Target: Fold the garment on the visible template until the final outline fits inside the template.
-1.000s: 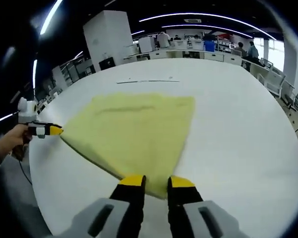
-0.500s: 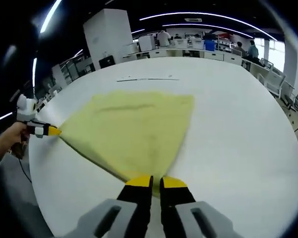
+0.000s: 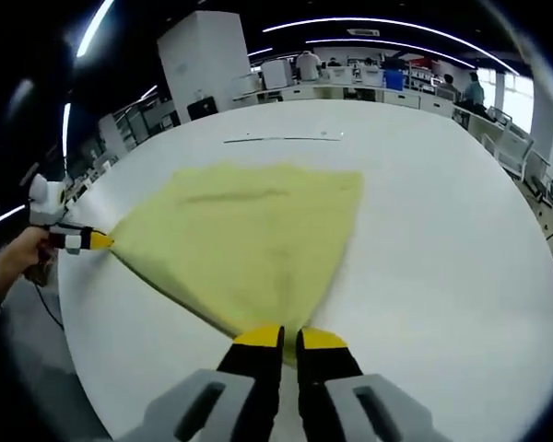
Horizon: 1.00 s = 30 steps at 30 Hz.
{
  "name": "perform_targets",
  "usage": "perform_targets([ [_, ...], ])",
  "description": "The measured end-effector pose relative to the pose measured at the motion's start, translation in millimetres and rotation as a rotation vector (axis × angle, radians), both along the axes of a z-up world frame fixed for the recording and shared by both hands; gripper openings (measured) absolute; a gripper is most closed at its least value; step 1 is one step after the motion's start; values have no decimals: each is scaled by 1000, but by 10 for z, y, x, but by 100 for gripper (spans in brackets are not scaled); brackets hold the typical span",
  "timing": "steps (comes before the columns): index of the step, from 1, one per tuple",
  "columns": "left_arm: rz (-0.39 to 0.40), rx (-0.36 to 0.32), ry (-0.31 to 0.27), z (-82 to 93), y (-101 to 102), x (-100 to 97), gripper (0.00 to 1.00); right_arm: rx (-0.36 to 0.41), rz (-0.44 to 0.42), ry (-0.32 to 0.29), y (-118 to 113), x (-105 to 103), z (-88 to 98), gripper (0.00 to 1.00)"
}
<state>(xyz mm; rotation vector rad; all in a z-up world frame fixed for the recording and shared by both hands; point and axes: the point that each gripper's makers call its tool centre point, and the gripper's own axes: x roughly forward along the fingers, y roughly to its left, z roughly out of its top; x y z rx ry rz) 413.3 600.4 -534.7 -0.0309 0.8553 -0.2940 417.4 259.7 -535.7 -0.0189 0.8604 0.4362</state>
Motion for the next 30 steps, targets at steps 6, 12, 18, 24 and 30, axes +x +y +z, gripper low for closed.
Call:
perform_targets([
  [6,19,-7,3,-5,24,-53,0,11,-9,-6,8,-71,-7,1],
  [12,33,-3,3,-8,42,-102,0,8,-7,-16,23,-129,-6,1],
  [18,59,-26,6,-11,61,-157,1,-15,9,-27,32,-181,-10,1],
  [24,53,-12,-4,-25,71,-168,2,-26,8,-31,17,-170,-18,2],
  [30,37,28,-11,-26,104,-162,8,-19,-12,-30,18,-162,-20,3],
])
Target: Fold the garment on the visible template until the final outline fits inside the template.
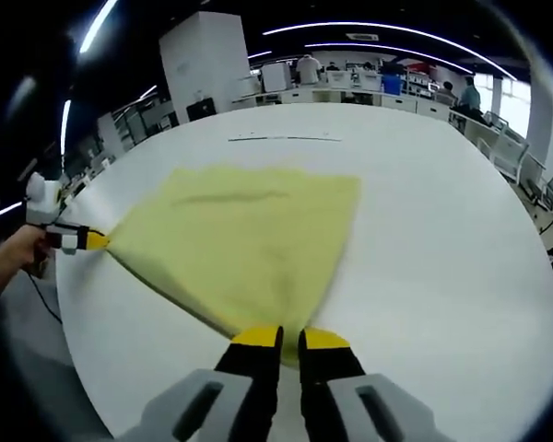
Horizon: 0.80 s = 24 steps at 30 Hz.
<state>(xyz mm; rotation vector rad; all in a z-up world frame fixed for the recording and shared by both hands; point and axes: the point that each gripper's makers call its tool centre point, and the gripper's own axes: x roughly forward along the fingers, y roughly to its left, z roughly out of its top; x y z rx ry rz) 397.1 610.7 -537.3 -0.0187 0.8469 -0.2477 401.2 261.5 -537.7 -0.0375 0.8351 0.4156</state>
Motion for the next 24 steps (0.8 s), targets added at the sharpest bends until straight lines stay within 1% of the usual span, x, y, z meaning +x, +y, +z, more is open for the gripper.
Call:
perform_targets([
  [2,-1,2,1,1,1,0,9,0,-2,0,-1,2,1,4],
  [5,-5,15,1,0,12,0,12,-4,-14,0,-18,10,-1,8],
  [7,-3,21,-2,5,28,5,19,0,-32,0,-48,28,9,13],
  [8,3,23,-2,7,46,6,25,2,-37,-4,-55,35,18,17],
  [11,5,23,-12,38,70,7,36,20,-52,-17,-56,60,66,32],
  [13,4,9,-21,77,71,14,42,17,-36,-29,-31,64,107,37],
  [15,-1,-22,-52,145,45,37,50,6,-19,-35,-14,59,146,42],
  [16,-5,-40,-69,194,28,49,53,12,-13,-49,7,64,194,46],
  [17,-7,-45,-74,211,24,52,57,25,-10,-56,32,67,230,52],
  [20,-15,-56,-94,319,19,61,66,56,7,-77,95,60,355,64],
  [22,-22,-59,-111,406,14,68,74,66,28,-89,137,47,425,69],
  [24,-29,-77,-134,519,-21,68,79,77,43,-97,177,23,507,75],
])
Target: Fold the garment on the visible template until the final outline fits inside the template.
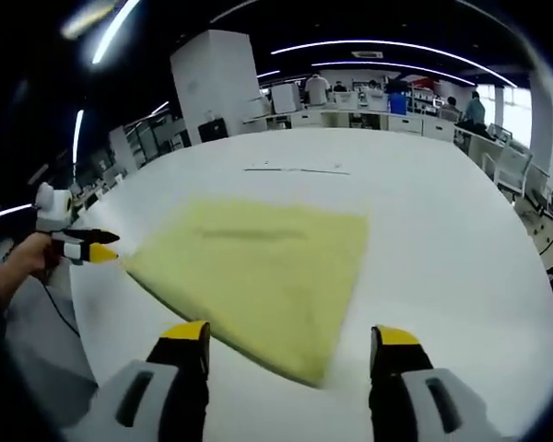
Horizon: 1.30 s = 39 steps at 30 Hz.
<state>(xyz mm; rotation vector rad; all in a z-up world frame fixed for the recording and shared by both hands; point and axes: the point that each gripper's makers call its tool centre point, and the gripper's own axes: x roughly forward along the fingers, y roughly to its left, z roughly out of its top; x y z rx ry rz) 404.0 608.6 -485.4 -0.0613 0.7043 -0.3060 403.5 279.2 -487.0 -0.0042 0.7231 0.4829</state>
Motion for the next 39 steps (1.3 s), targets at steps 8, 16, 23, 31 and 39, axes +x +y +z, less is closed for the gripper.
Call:
perform_targets([
  [8,-38,-32,-37,261,-140,-60,92,56,33,-21,111,-137,299,88],
  [16,-89,-22,-34,355,-192,-275,99,76,71,-30,194,-350,482,97],
  [23,-89,-16,-29,380,-136,-475,99,79,90,-40,218,-531,536,99],
  [31,-66,10,-43,352,-17,-555,99,63,55,-81,101,-555,534,99],
  [39,-49,5,-47,368,21,-604,99,48,56,-80,103,-585,499,99],
])
